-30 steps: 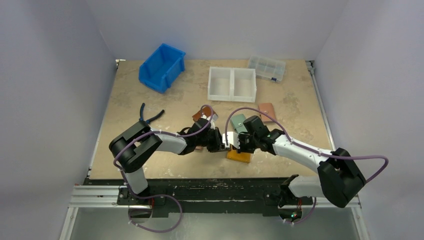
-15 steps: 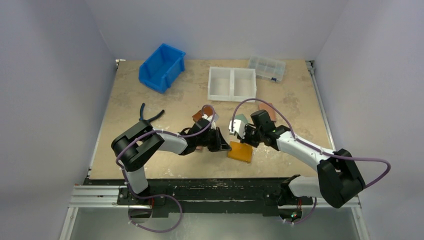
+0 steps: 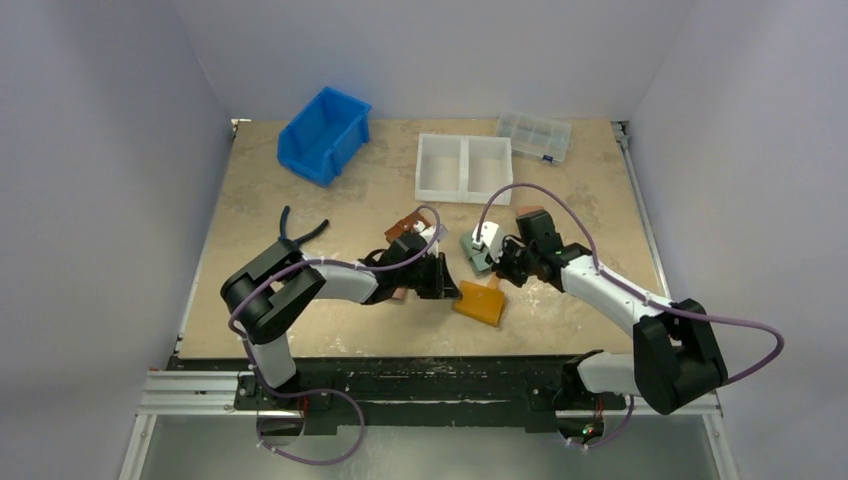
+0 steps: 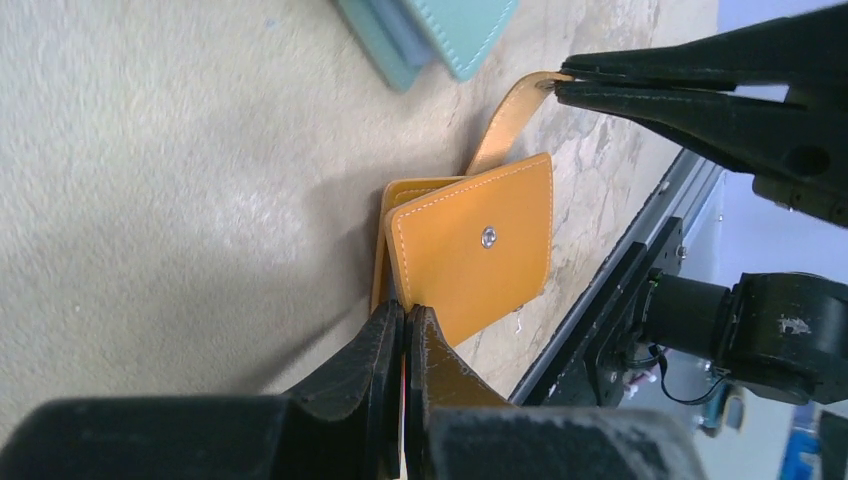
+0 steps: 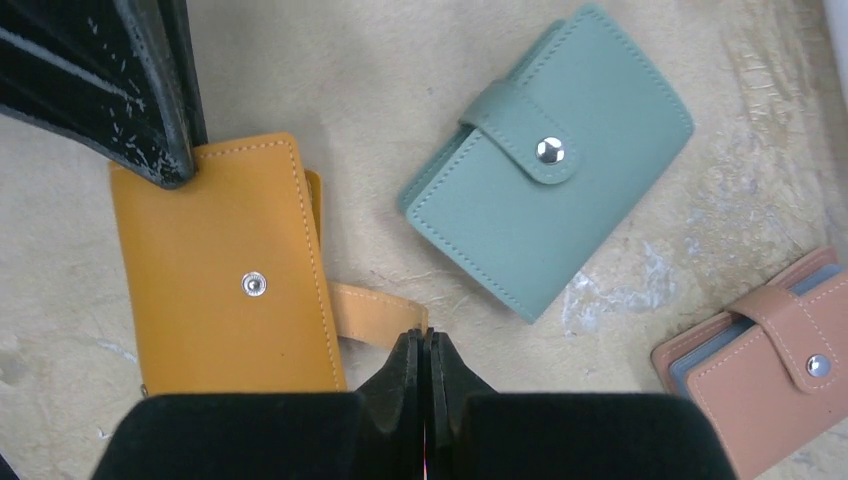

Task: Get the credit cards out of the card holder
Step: Open the card holder at the center of the board.

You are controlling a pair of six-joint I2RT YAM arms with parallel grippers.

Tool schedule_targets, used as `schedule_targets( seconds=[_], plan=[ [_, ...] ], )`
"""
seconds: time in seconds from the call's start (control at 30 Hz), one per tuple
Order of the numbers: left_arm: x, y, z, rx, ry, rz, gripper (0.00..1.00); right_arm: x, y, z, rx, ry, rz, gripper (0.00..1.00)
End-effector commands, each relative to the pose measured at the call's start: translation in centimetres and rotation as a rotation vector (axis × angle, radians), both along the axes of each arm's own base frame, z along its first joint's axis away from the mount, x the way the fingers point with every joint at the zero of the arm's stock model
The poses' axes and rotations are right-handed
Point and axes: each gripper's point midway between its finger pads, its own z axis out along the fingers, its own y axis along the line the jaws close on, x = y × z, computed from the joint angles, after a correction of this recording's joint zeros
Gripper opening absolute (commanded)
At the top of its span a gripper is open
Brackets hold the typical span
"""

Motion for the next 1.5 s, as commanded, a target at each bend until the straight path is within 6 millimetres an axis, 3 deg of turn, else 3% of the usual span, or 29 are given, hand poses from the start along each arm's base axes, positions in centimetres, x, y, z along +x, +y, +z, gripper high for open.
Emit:
schedule_targets(
  seconds=[0.0, 0.2, 0.4, 0.63, 0.73, 0.8, 0.87, 0.9, 1.03, 1.17, 1.47],
  plan=[
    [0.9, 0.2, 1.6, 0.074, -0.191, -0.120, 0.00, 2.1, 0.4, 3.3, 0.135, -0.028, -0.049, 0.00],
    [2.8, -0.1, 2.4, 0.094, -0.279, -0.176, 0.01, 2.6, -0.4, 3.8, 0.185, -0.011, -0.104, 0.00],
    [4.9, 1.6, 2.7, 0.149, -0.285, -0.099, 0.19, 2.5, -0.6, 3.1, 0.191, 0.039, -0.127, 0.00],
    [6.3, 4.7, 6.0, 0.186, -0.370, 0.038, 0.28, 1.2, 0.3, 2.6, 0.218, 0.117, -0.081, 0.00],
    [5.8, 4.9, 7.9, 0.125, -0.381, 0.068, 0.39, 1.1, 0.7, 2.6, 0.243, 0.140, -0.095, 0.00],
    [5.1, 4.8, 8.8, 0.043, -0.350, 0.099, 0.63, 1.0, 1.4, 2.8, 0.286, 0.179, -0.099, 0.00],
    [4.4, 4.6, 9.5, -0.062, -0.302, 0.109, 0.73, 1.0, 1.7, 3.0, 0.304, 0.206, -0.110, 0.00],
    [3.9, 4.2, 10.3, -0.137, -0.270, 0.100, 0.73, 1.0, 1.8, 3.1, 0.313, 0.215, -0.115, 0.00],
    [2.4, 3.6, 10.3, -0.232, -0.181, 0.107, 0.74, 0.0, 2.9, 3.9, 0.372, 0.263, -0.071, 0.00],
    [1.3, 4.0, 9.6, -0.213, -0.145, 0.145, 0.74, -1.7, 4.3, 5.9, 0.460, 0.299, 0.022, 0.00],
    [-1.6, 3.6, 8.3, -0.270, 0.002, 0.214, 0.75, -3.1, 5.8, 8.6, 0.568, 0.312, 0.133, 0.00]
  ],
)
